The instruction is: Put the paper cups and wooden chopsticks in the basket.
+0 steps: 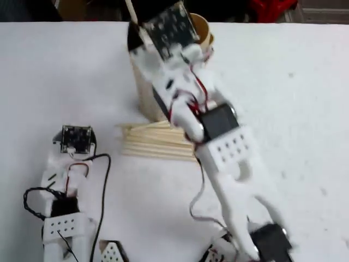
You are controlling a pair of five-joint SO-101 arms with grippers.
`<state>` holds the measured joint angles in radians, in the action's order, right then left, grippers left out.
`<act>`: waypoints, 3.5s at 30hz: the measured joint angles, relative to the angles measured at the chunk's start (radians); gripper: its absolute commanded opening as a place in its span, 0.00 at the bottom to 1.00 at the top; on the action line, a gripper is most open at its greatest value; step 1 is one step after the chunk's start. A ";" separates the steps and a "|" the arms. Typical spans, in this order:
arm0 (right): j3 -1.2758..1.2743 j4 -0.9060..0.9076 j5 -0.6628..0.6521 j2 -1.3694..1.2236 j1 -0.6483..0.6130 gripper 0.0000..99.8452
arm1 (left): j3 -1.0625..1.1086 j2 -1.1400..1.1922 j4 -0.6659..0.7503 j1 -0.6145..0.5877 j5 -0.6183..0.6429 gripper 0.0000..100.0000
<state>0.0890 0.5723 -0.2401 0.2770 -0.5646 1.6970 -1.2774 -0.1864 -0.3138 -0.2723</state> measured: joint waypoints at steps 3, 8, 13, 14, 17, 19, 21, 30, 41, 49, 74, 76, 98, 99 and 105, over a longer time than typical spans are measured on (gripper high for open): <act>0.129 -0.015 0.000 -0.104 0.008 0.02 | 0.000 0.000 0.000 0.000 0.000 0.19; 0.226 -0.014 0.000 -0.181 0.038 0.02 | 0.000 0.000 0.000 0.000 0.000 0.19; 0.206 0.006 0.000 -0.193 0.034 0.02 | 0.000 0.000 0.000 0.000 0.000 0.19; 0.193 0.006 0.000 -0.193 0.034 0.03 | 0.000 0.000 0.000 0.000 0.000 0.19; 0.157 0.006 0.002 -0.193 0.038 0.09 | 0.000 0.000 0.000 0.000 0.000 0.19; 0.143 0.006 0.003 -0.195 0.038 0.13 | 0.000 0.000 0.000 0.000 0.000 0.19; 0.143 0.011 0.006 -0.195 0.037 0.12 | 0.000 0.000 0.000 0.000 0.000 0.19; 0.138 0.181 0.006 -0.158 0.038 0.04 | 0.000 0.000 0.000 0.000 0.000 0.19; -0.081 0.781 -0.043 0.190 0.000 0.08 | 0.000 0.000 0.000 0.000 0.000 0.19; -0.595 0.652 -0.221 0.342 -0.126 0.03 | 0.000 0.000 0.000 0.000 0.000 0.19; -0.779 0.247 -0.407 -0.279 -0.127 0.06 | 0.000 0.000 0.000 0.000 0.000 0.19; -0.776 0.245 -0.407 -0.284 -0.127 0.06 | 0.000 0.000 0.000 0.000 0.000 0.19; -0.841 0.203 -0.368 -0.117 -0.074 0.06 | 0.000 0.000 0.000 0.000 0.000 0.19; -0.841 0.193 -0.368 -0.144 -0.074 0.06 | 0.000 0.000 0.000 0.000 0.000 0.19; -0.824 0.187 -0.373 -0.242 -0.072 0.06 | 0.000 0.000 0.000 0.000 0.000 0.19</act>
<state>-0.7350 0.7595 -0.6130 0.0345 -0.6368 1.6970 -1.2774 -0.1864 -0.3138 -0.2723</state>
